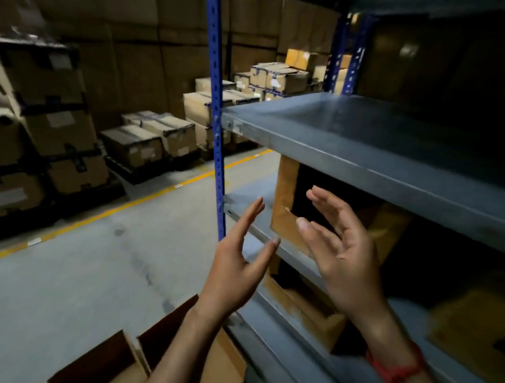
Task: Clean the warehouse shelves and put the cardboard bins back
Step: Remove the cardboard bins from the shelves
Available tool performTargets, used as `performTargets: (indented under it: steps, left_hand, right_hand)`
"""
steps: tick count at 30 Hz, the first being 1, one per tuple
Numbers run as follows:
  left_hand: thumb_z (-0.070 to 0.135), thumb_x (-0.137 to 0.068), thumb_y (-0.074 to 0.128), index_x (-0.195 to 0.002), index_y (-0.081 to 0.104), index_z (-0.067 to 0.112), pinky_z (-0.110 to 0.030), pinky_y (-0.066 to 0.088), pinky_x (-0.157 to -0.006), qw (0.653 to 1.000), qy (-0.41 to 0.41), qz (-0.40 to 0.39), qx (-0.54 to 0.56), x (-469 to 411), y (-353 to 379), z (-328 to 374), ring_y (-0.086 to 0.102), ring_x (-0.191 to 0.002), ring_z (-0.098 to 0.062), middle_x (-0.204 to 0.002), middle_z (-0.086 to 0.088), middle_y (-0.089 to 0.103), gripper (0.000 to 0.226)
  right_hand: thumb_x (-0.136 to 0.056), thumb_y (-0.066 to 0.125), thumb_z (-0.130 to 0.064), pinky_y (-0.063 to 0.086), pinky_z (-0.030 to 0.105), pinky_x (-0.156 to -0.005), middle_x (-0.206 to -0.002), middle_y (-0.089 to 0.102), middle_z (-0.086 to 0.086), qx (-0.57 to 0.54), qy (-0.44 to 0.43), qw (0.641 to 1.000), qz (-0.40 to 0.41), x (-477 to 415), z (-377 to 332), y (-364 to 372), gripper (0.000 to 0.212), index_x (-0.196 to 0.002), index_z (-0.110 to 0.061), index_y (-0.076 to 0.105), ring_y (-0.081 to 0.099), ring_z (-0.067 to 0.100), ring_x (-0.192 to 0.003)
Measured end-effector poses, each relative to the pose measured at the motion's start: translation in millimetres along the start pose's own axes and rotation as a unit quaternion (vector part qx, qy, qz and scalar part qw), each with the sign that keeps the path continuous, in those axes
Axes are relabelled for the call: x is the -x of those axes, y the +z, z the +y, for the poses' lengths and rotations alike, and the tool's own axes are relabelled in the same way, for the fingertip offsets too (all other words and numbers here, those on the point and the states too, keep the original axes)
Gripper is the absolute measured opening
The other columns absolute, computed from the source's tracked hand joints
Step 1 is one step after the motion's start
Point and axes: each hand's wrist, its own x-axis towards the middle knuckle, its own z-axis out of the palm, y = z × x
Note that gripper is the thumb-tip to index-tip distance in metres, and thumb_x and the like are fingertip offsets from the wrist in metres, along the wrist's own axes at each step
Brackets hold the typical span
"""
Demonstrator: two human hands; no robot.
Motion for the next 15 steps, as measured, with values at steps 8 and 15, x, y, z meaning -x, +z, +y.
performTargets:
  steps: [8,15]
  left_hand:
    - [0.027,-0.094,0.069,-0.152,0.037,0.033,-0.039,0.038,-0.116,0.993,0.059,-0.090,0.051,-13,32,44,0.039,-0.140,0.002,-0.149,0.020,0.047,0.066]
    - [0.024,-0.093,0.070,-0.154,0.030,0.035,-0.029,0.040,-0.114,0.969,0.090,-0.198,0.114,-15,55,59,0.043,-0.137,0.003,-0.147,0.018,0.049,0.074]
  right_hand:
    - [-0.090,0.066,-0.025,0.047,0.043,-0.107,-0.136,0.058,-0.016,0.040,-0.004,0.992,0.117,27,-25,-43,0.047,-0.135,-0.027,0.055,0.049,0.000,-0.131]
    - [-0.089,0.067,-0.026,0.046,0.041,-0.107,-0.137,0.058,-0.012,0.066,0.008,0.968,0.242,71,-38,-56,0.047,-0.135,-0.027,0.055,0.051,0.004,-0.131]
